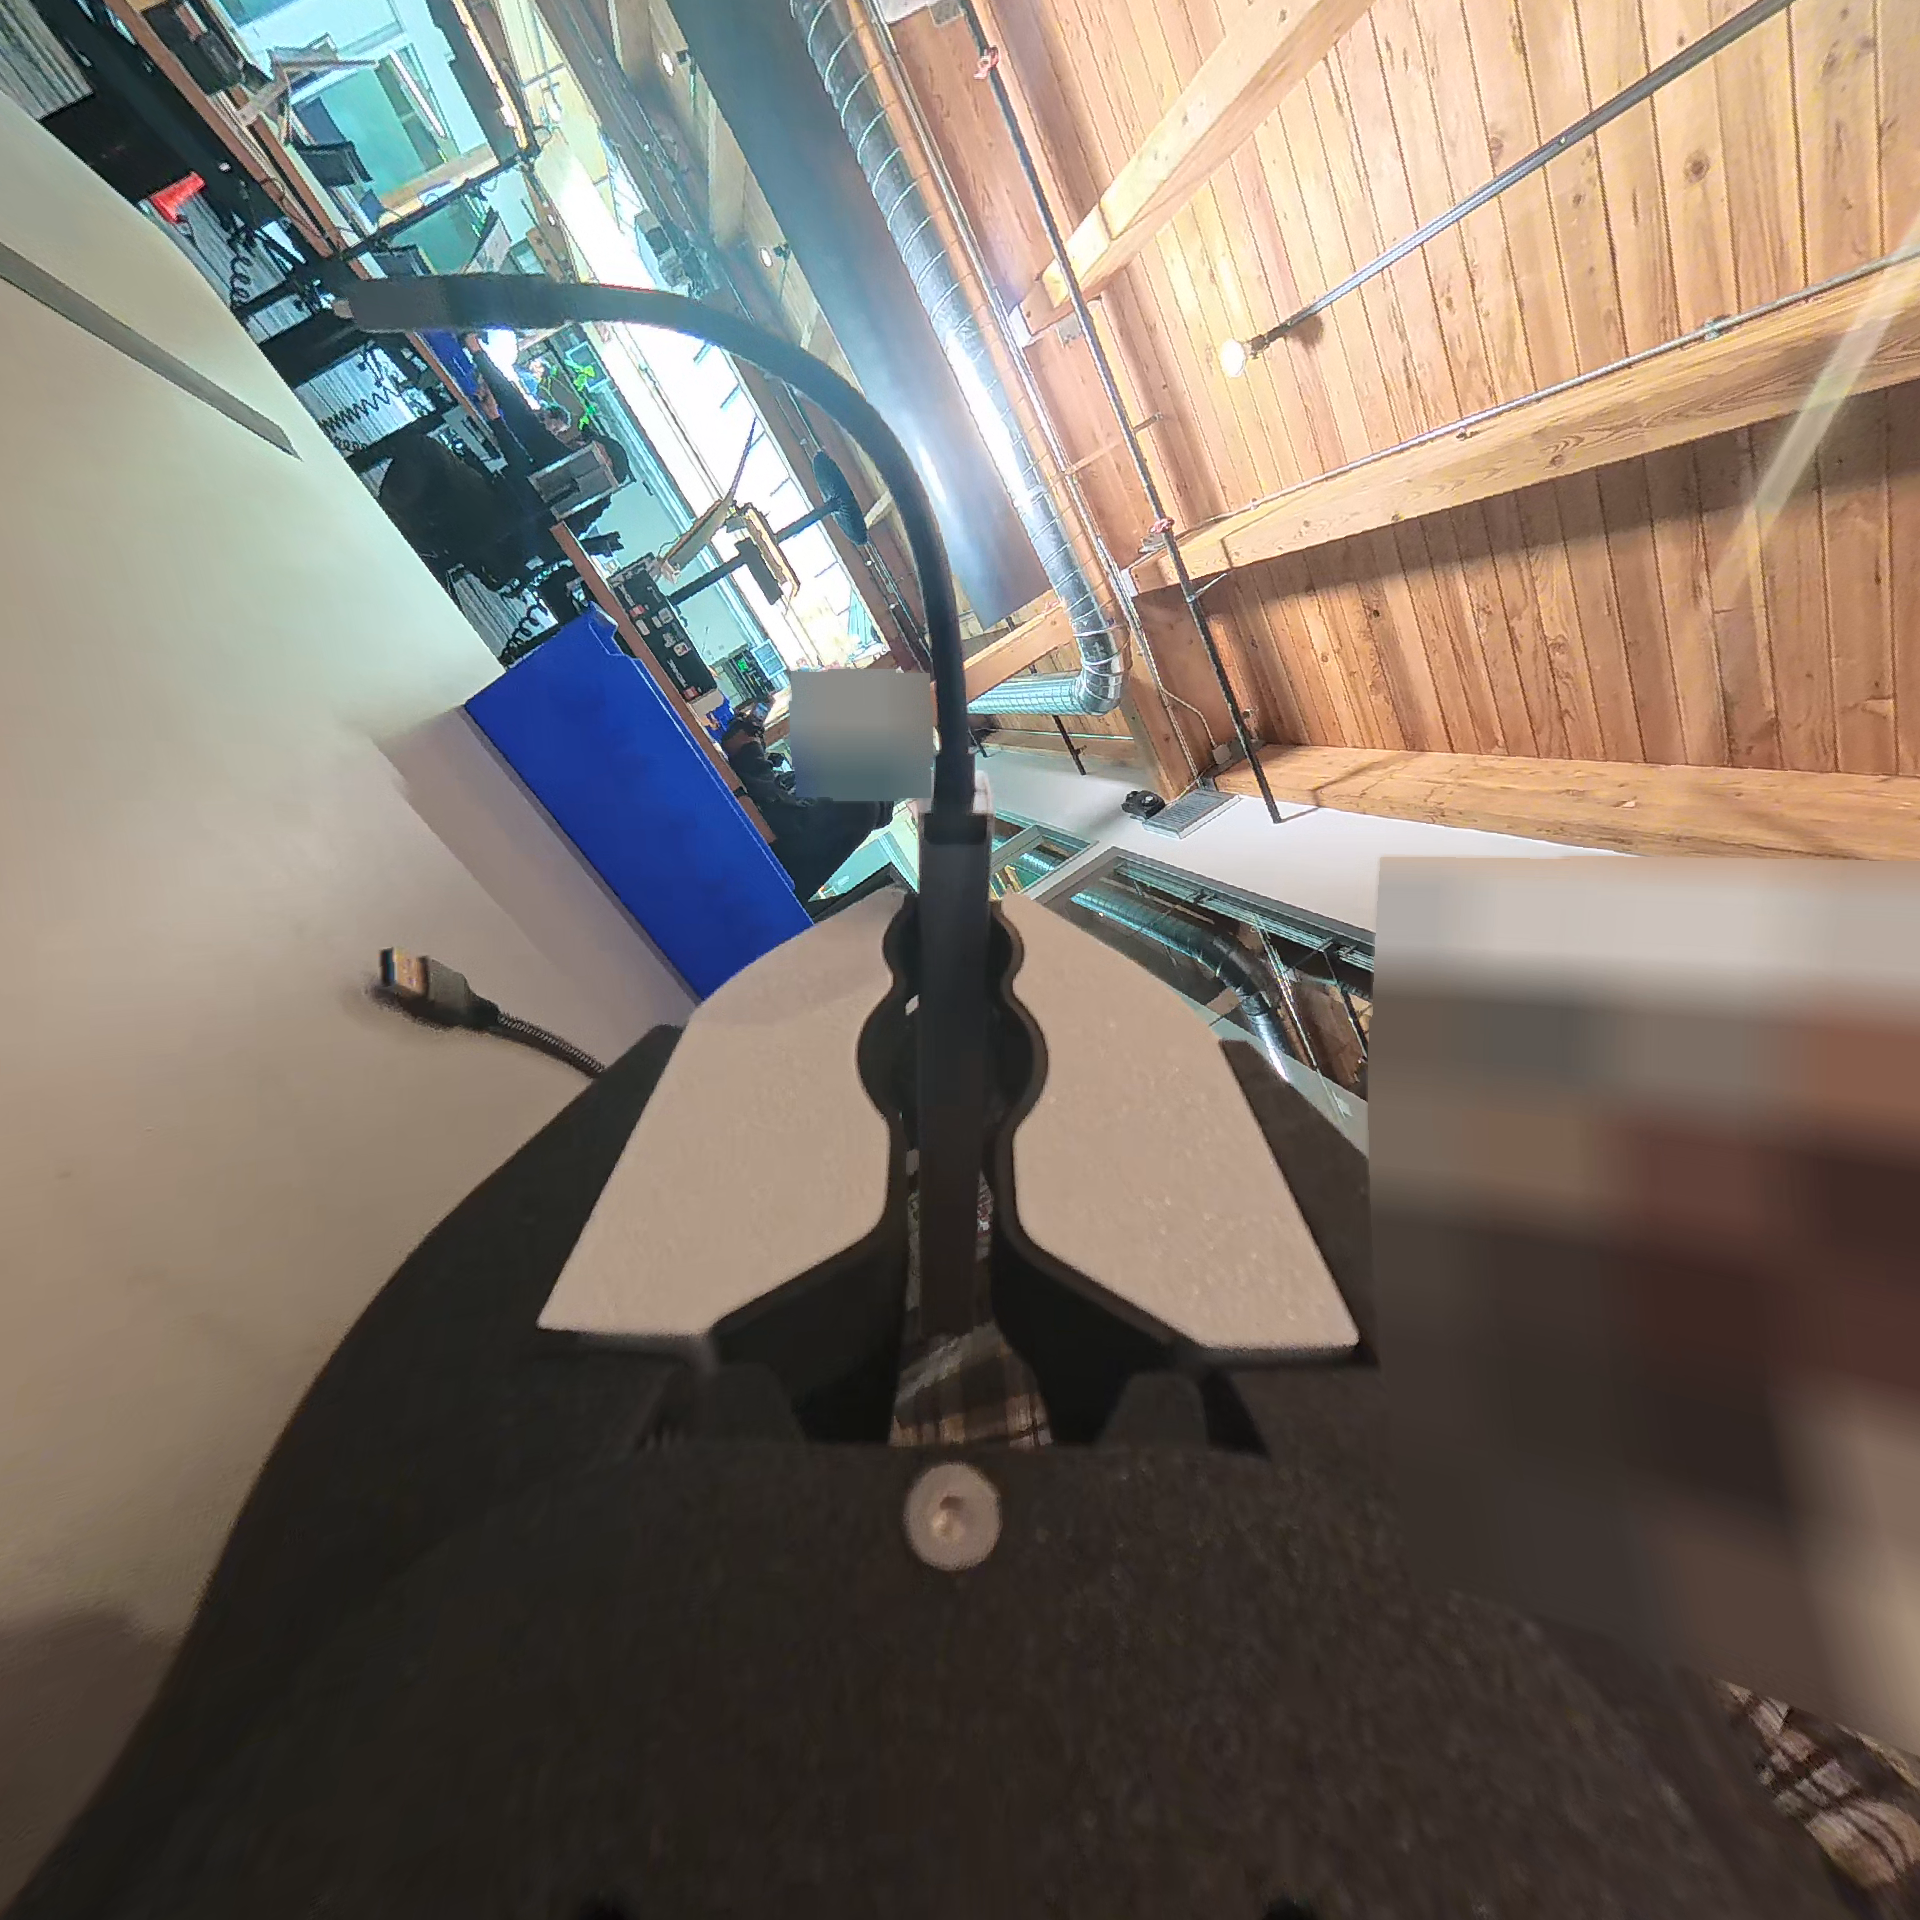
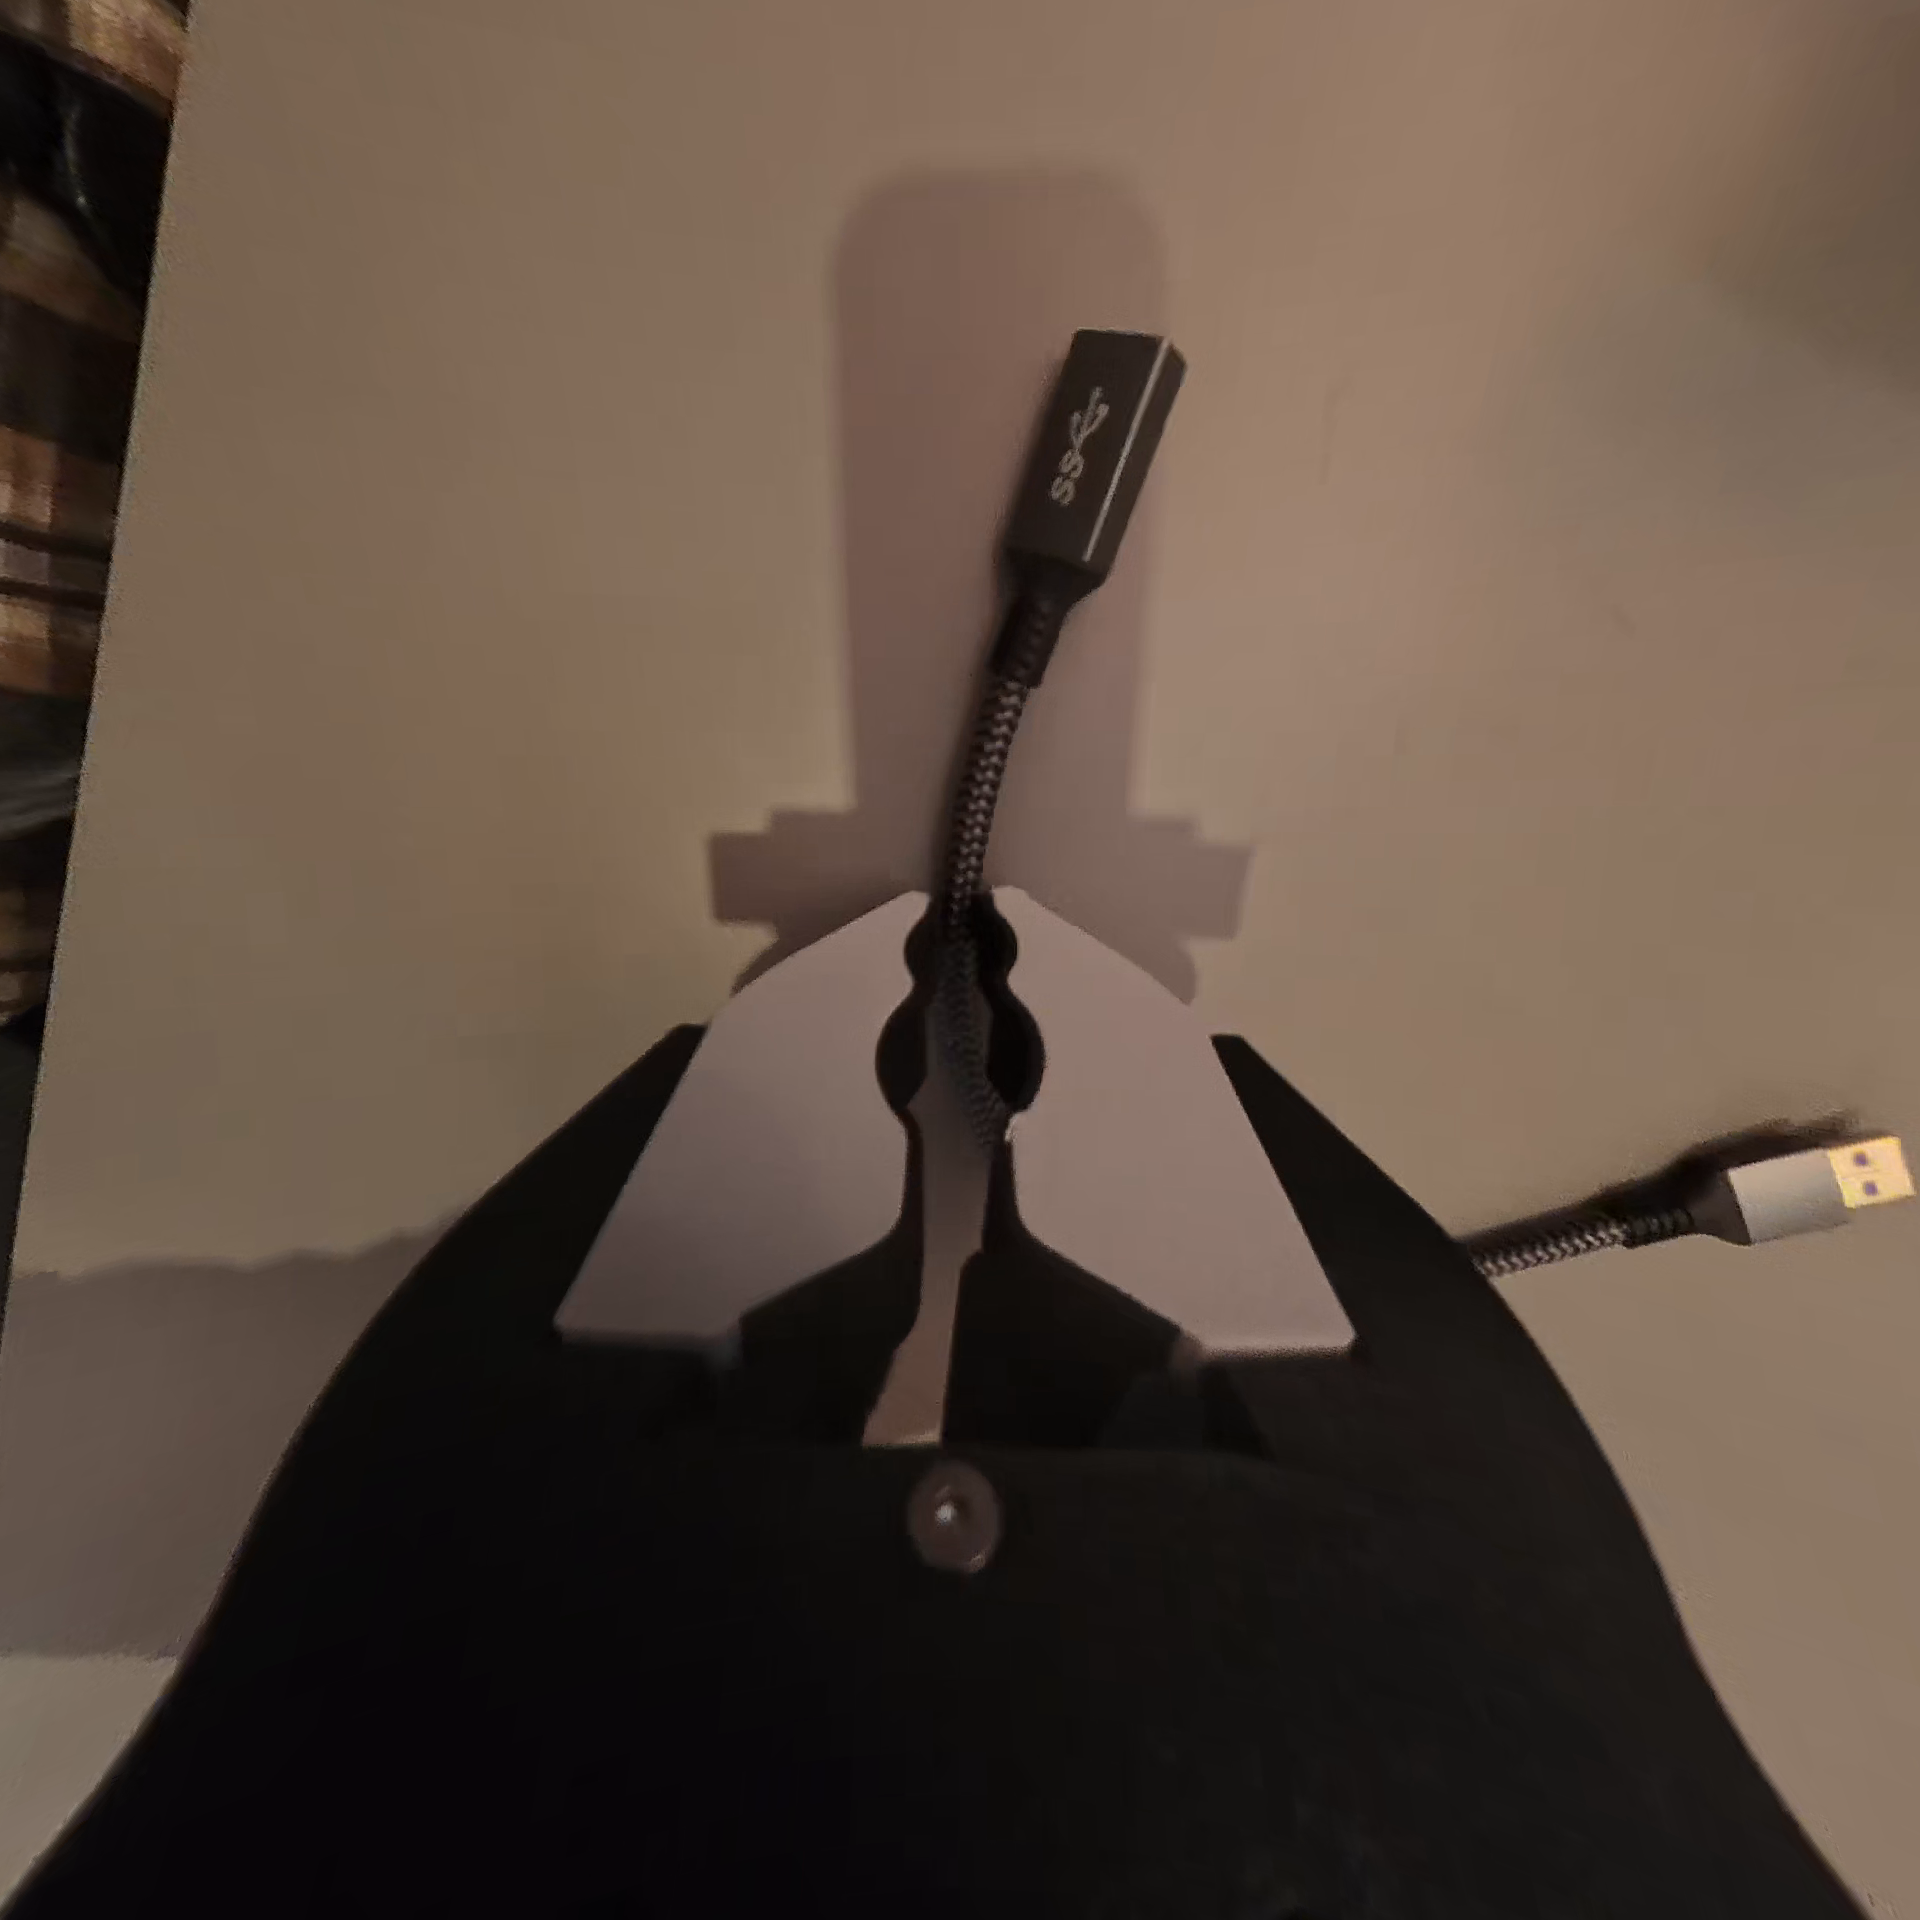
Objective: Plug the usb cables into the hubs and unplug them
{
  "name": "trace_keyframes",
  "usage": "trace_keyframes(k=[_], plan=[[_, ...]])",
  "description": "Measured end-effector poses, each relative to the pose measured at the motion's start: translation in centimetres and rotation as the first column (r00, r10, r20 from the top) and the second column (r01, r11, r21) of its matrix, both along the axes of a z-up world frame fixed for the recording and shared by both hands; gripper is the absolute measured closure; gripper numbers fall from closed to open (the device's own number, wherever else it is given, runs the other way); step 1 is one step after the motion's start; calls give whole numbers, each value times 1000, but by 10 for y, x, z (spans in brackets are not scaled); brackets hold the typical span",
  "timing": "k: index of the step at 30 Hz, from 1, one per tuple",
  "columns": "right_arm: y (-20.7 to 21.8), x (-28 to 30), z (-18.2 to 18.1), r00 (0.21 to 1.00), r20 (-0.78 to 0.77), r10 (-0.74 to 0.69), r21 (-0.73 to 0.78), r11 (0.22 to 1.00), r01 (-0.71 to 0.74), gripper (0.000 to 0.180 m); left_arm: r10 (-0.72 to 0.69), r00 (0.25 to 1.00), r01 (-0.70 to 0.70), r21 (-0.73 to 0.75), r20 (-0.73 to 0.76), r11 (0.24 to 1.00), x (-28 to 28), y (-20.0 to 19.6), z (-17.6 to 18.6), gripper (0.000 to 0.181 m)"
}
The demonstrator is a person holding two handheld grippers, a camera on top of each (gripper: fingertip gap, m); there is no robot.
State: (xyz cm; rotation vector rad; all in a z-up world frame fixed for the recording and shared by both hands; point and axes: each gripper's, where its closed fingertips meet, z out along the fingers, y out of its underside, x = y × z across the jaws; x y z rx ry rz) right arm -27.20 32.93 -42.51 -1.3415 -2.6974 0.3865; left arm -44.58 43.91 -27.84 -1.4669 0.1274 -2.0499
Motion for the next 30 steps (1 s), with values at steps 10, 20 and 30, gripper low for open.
trace_keyframes(k=[10, 20, 30], plan=[[-2, -62, 76, 891, -314, -328, -403, 896, 187, 175, 55, 998, -55, 16, 36, 998, -17, 4, 8, 170], [11, -57, 173, 685, -271, -677, -949, 307, -72, 176, 53, 998, -53, 5, 31, 999, -17, 5, 5, 170], [72, -14, 123, 549, 33, -835, -988, 55, 142, 175, 49, 999, -49, -15, 18, 999, -16, 7, -1, 170]])
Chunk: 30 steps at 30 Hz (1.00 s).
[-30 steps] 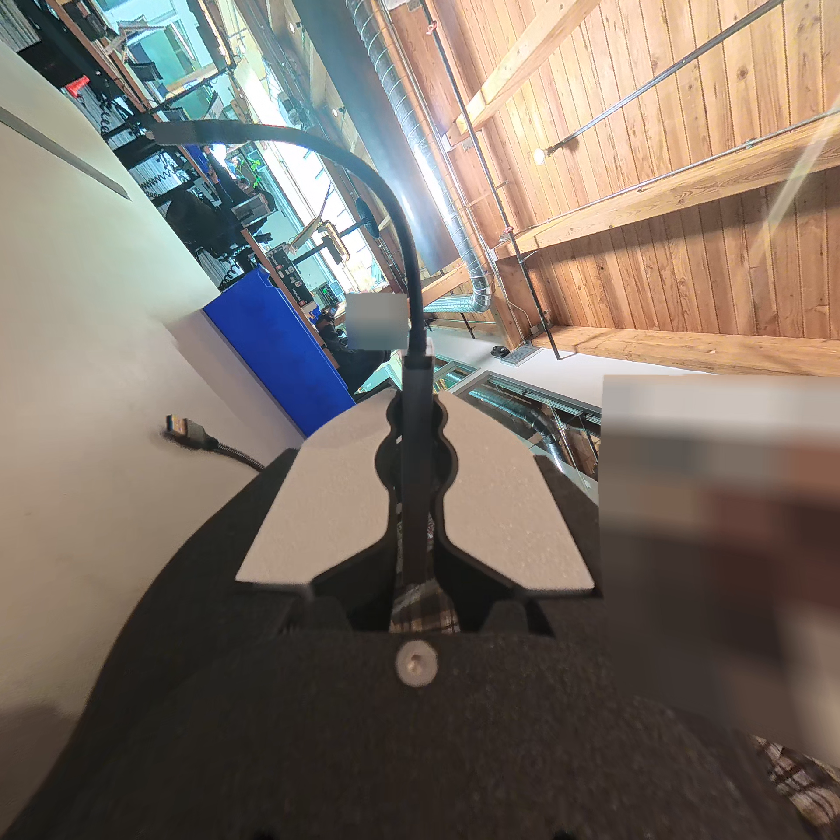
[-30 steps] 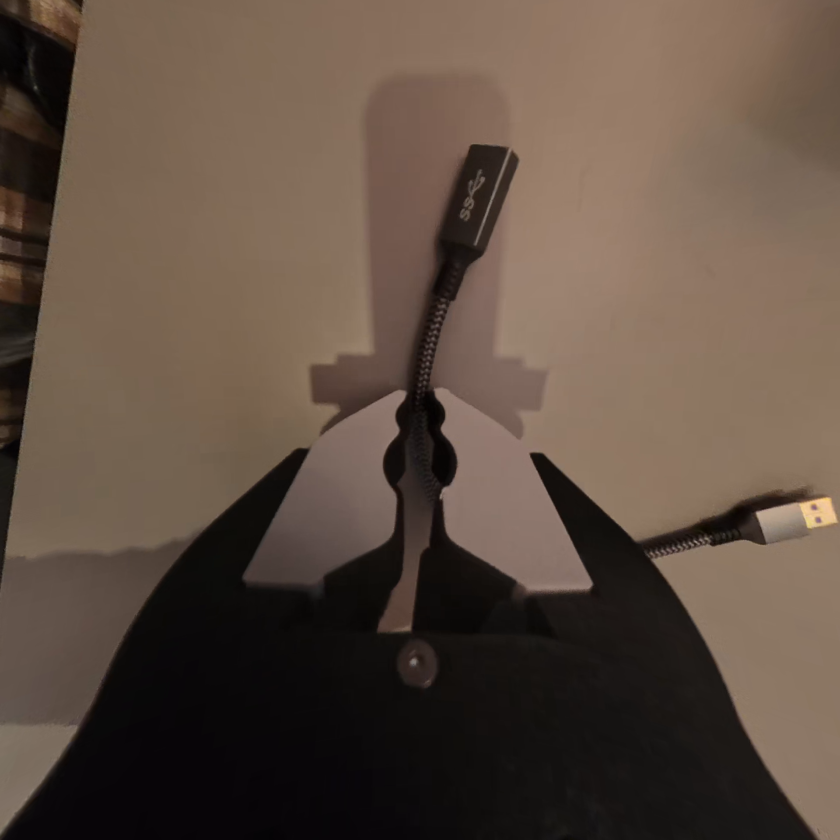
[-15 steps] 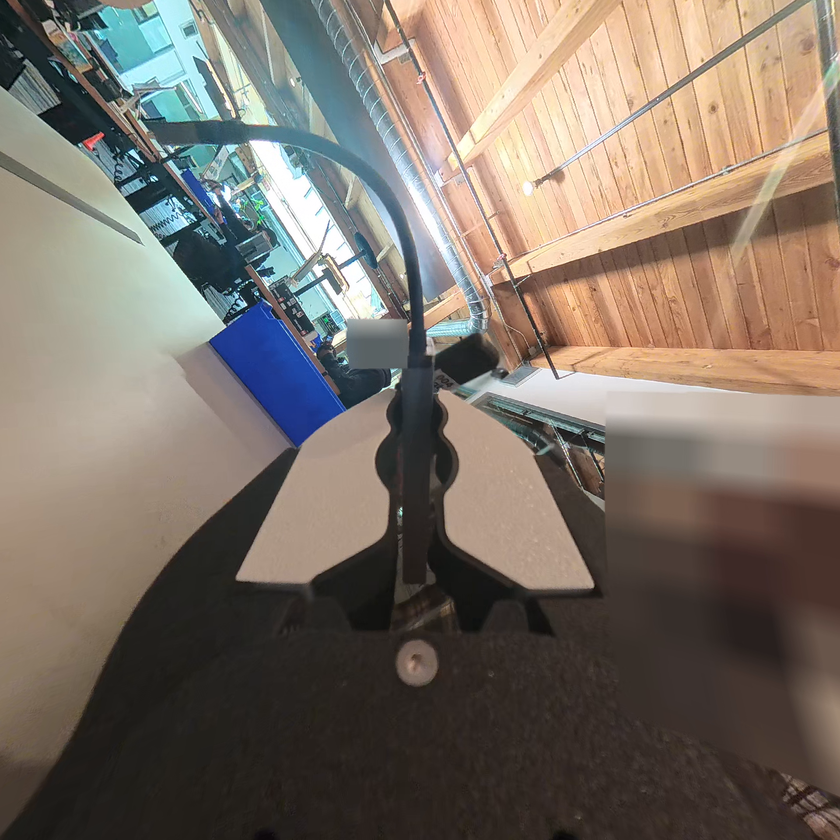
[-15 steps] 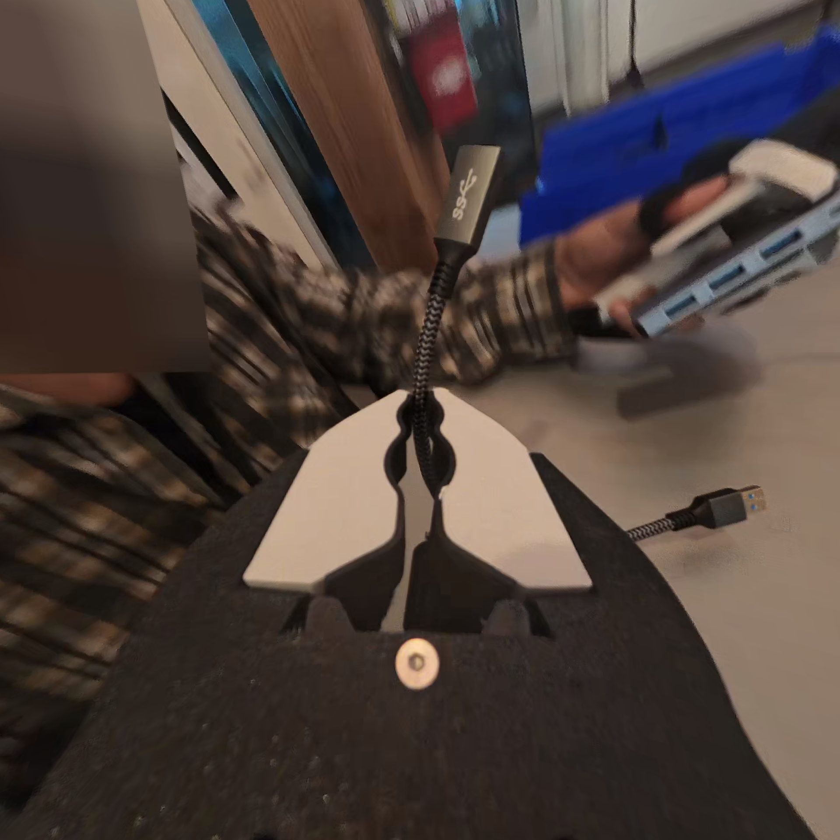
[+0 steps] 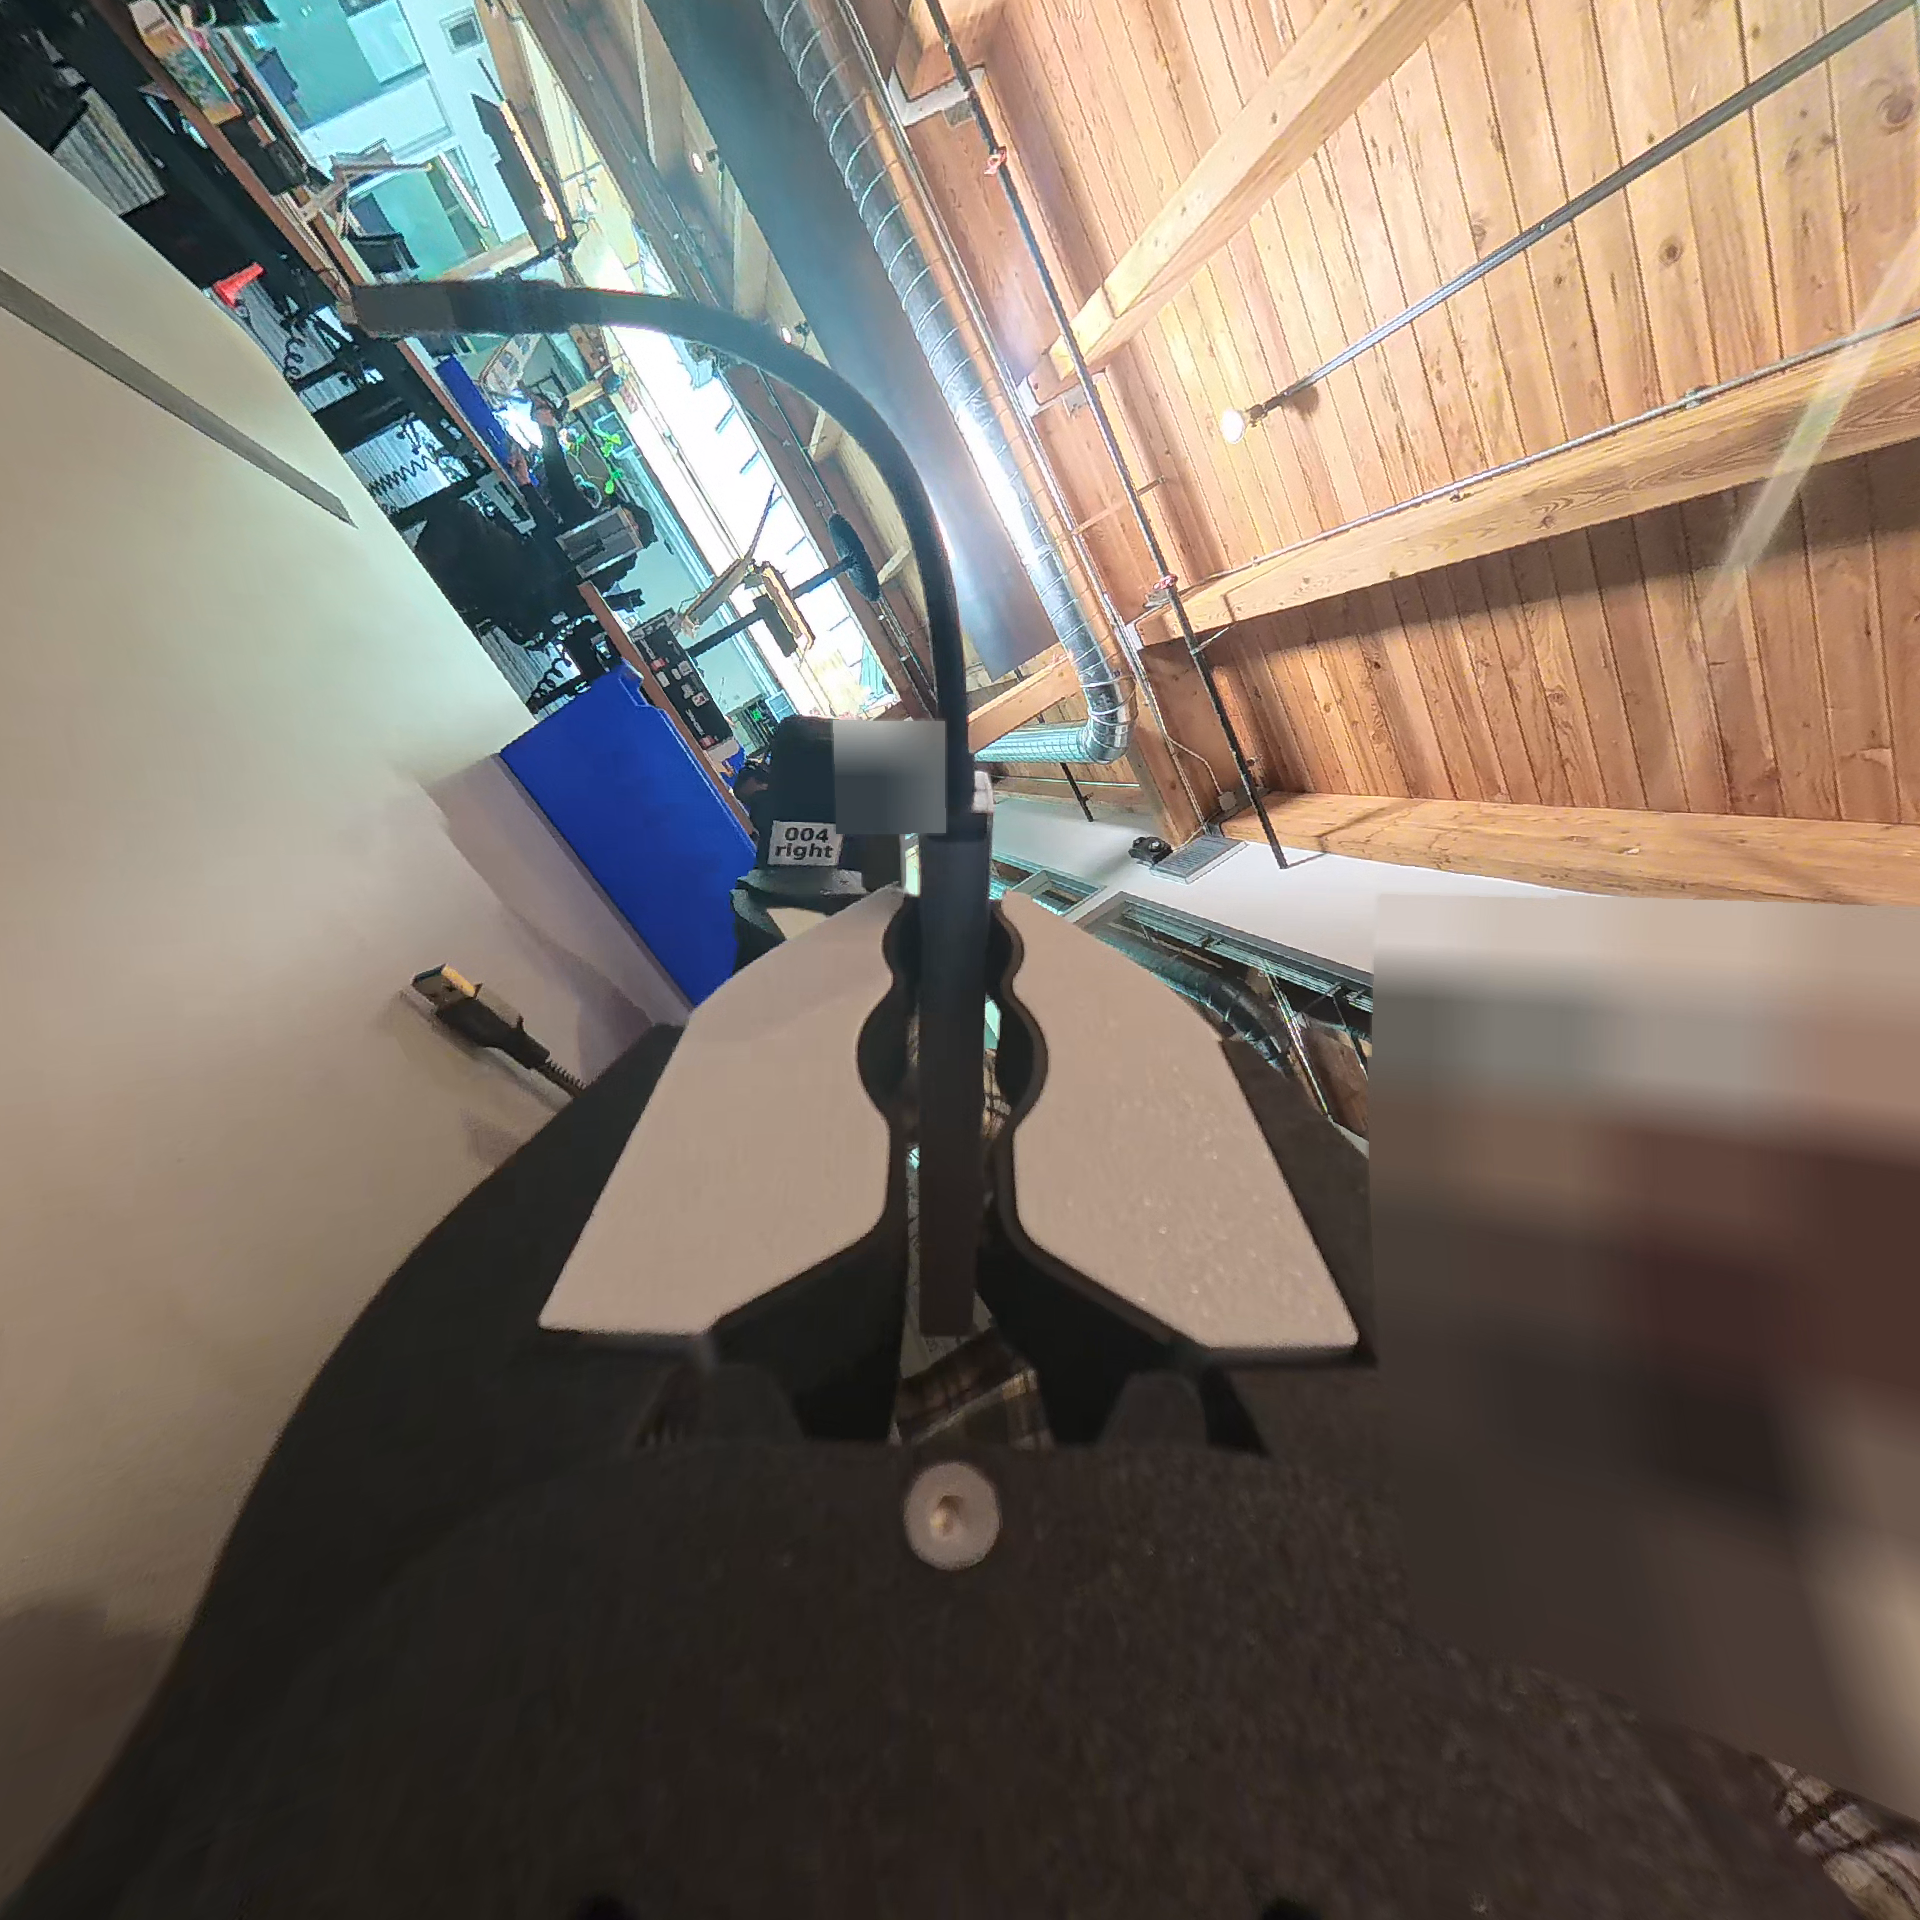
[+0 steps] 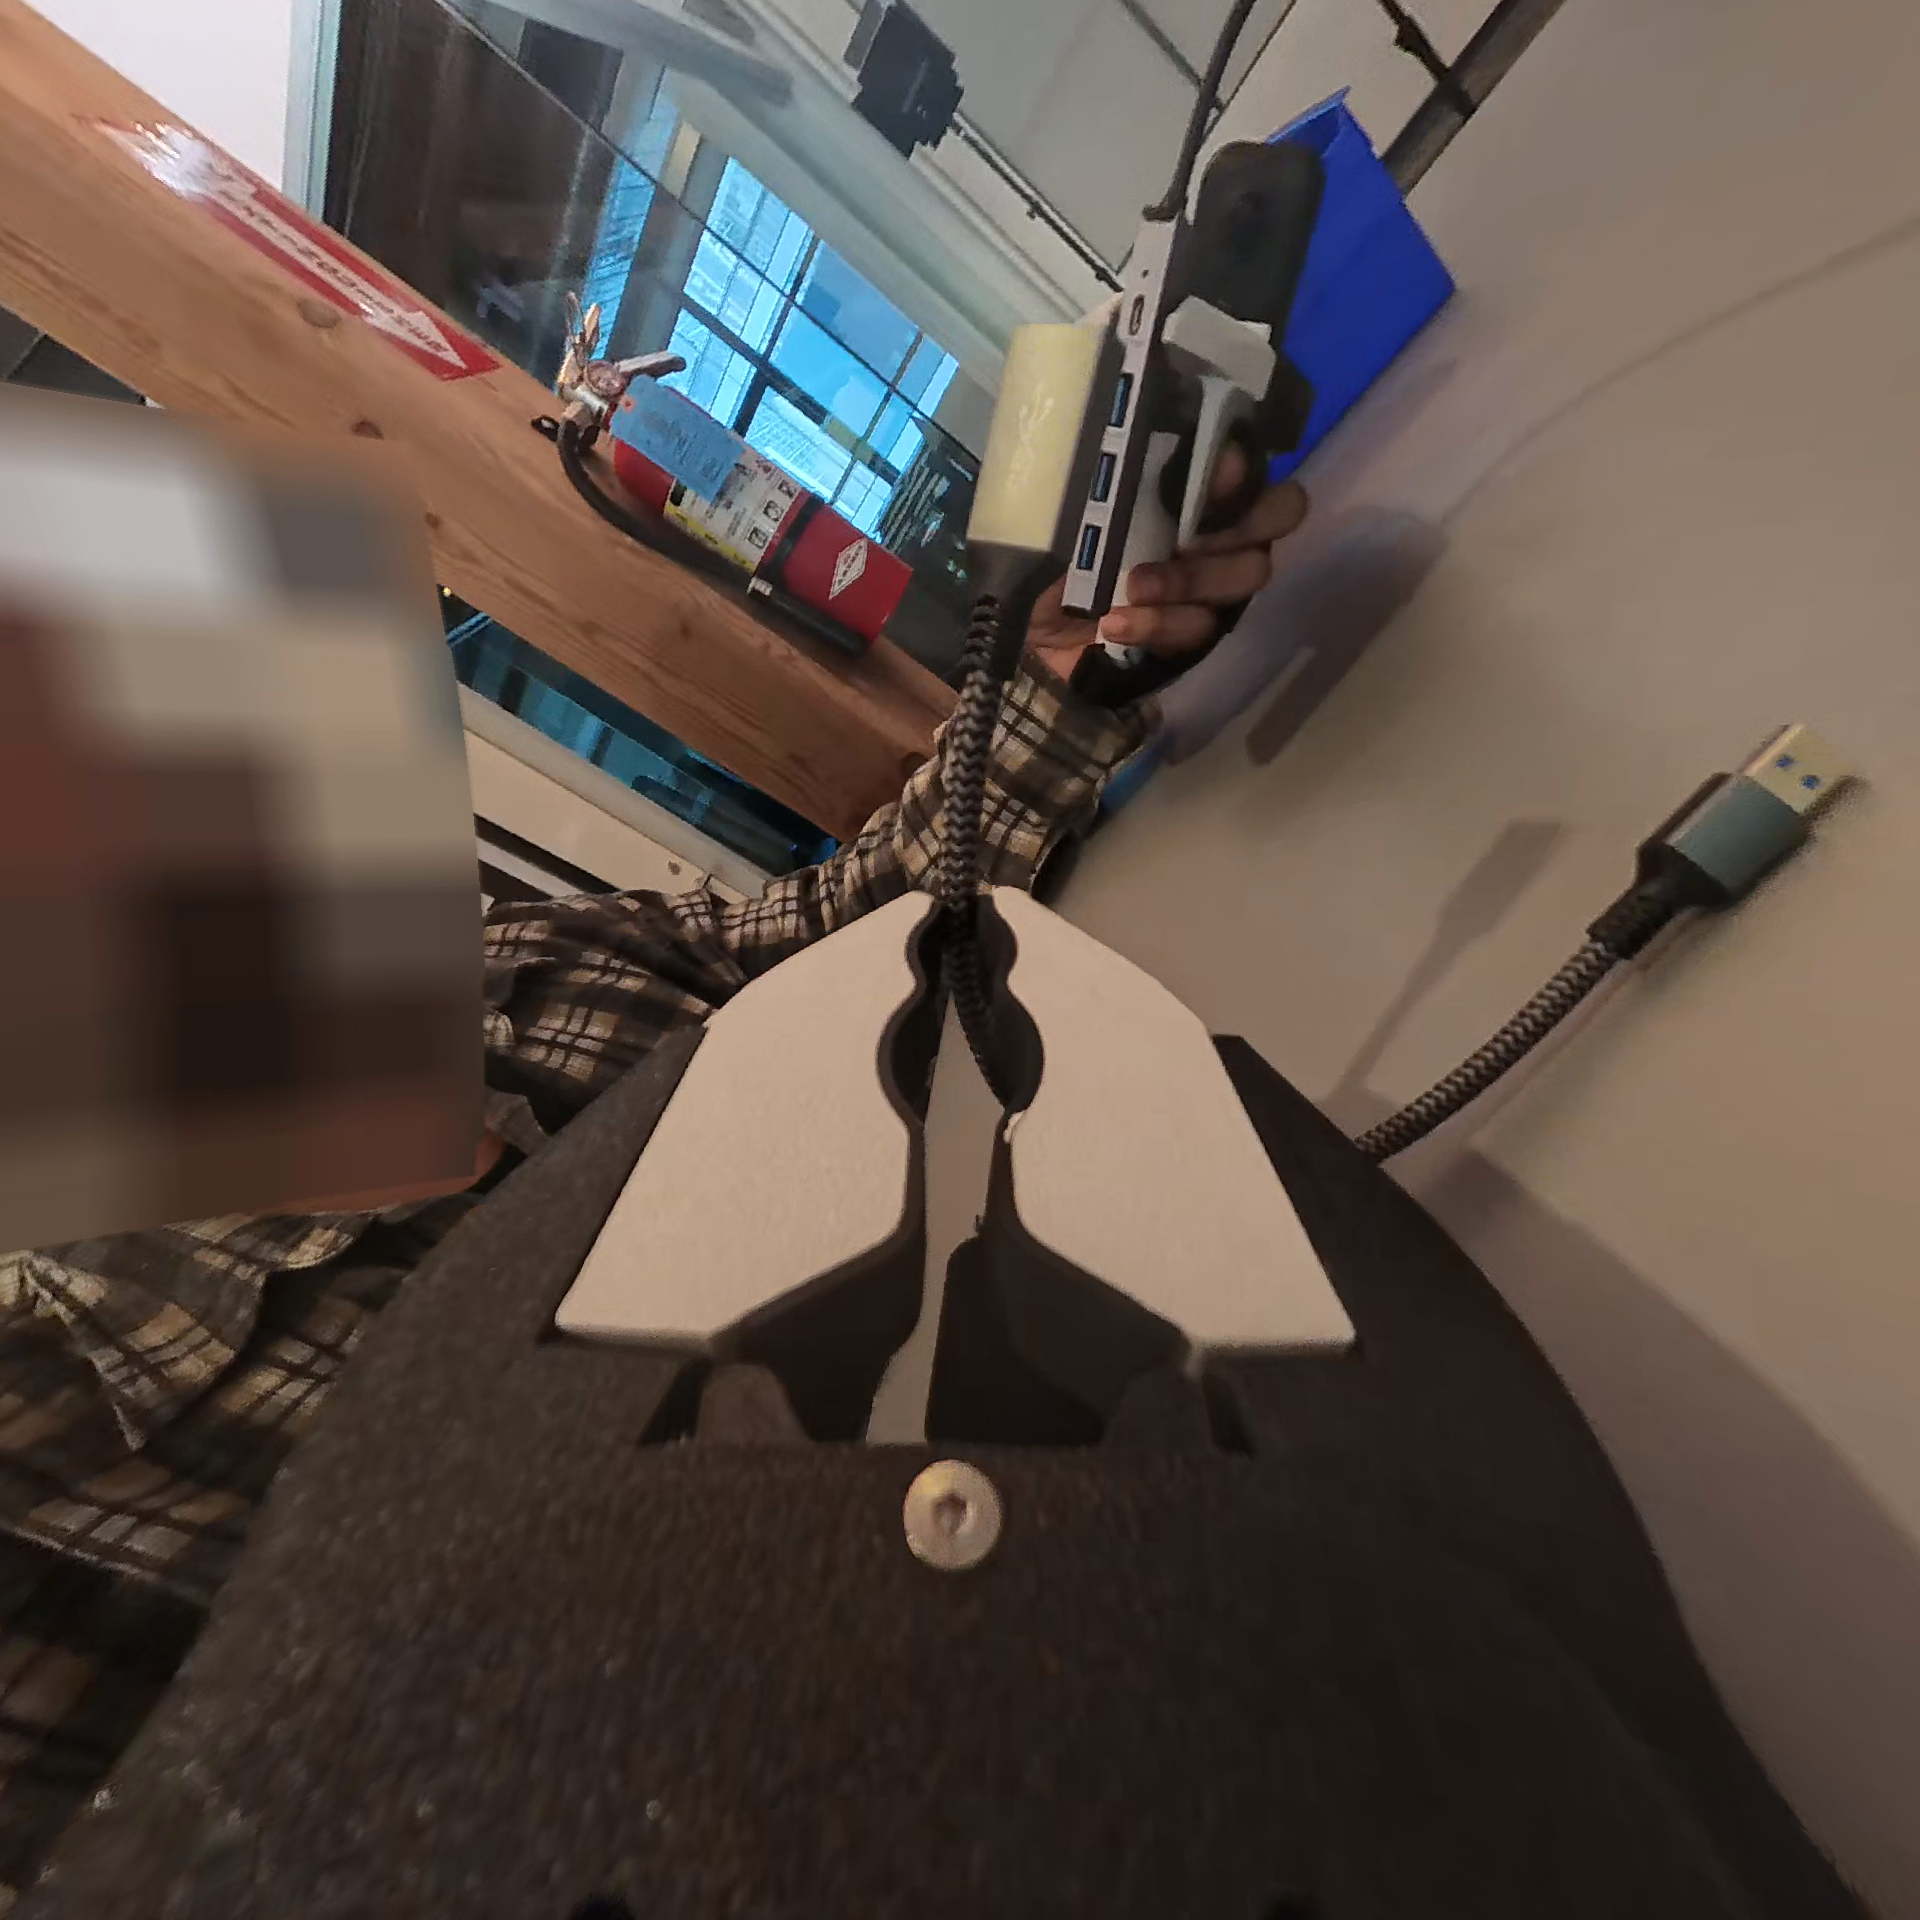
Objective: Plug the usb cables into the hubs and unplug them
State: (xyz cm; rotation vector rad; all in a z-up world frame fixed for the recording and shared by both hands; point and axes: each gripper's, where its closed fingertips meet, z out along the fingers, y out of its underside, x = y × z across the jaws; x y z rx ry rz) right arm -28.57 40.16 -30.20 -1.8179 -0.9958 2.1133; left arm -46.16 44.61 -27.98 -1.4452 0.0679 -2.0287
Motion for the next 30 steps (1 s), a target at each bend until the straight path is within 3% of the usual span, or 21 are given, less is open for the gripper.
trace_keyframes(k=[8, 10, 13, 18, 22, 27, 30], plan=[[24, 37, -22, 979, 155, -135, 54, 990, 128, 168, -4, 1000, 4, -3, -12, 1000, 2, 0, -2, 170], [40, 50, -32, 939, 256, -228, 121, 972, 203, 162, -6, 1000, 6, -6, -12, 1000, 3, 0, -3, 170], [67, 76, -47, 816, 425, -392, 325, 907, 266, 158, -6, 1000, 6, -6, -15, 1000, 4, 0, -3, 170], [94, 92, -32, 646, 468, -603, 722, 683, 115, 148, -1, 1000, 1, -6, -15, 1000, 3, 0, -3, 170], [81, 55, -19, 661, 465, -588, 845, 518, -134, 144, 0, 1000, 0, -8, -19, 1000, 4, 1, -4, 170], [72, 13, -52, 604, 557, -570, 821, 489, -296, 137, 8, 1000, -8, -6, -22, 1000, 2, 1, -4, 170], [70, -3, -73, 569, 607, -556, 780, 552, -293, 141, 11, 1000, -11, -7, -22, 1000, 2, 1, -4, 170]])
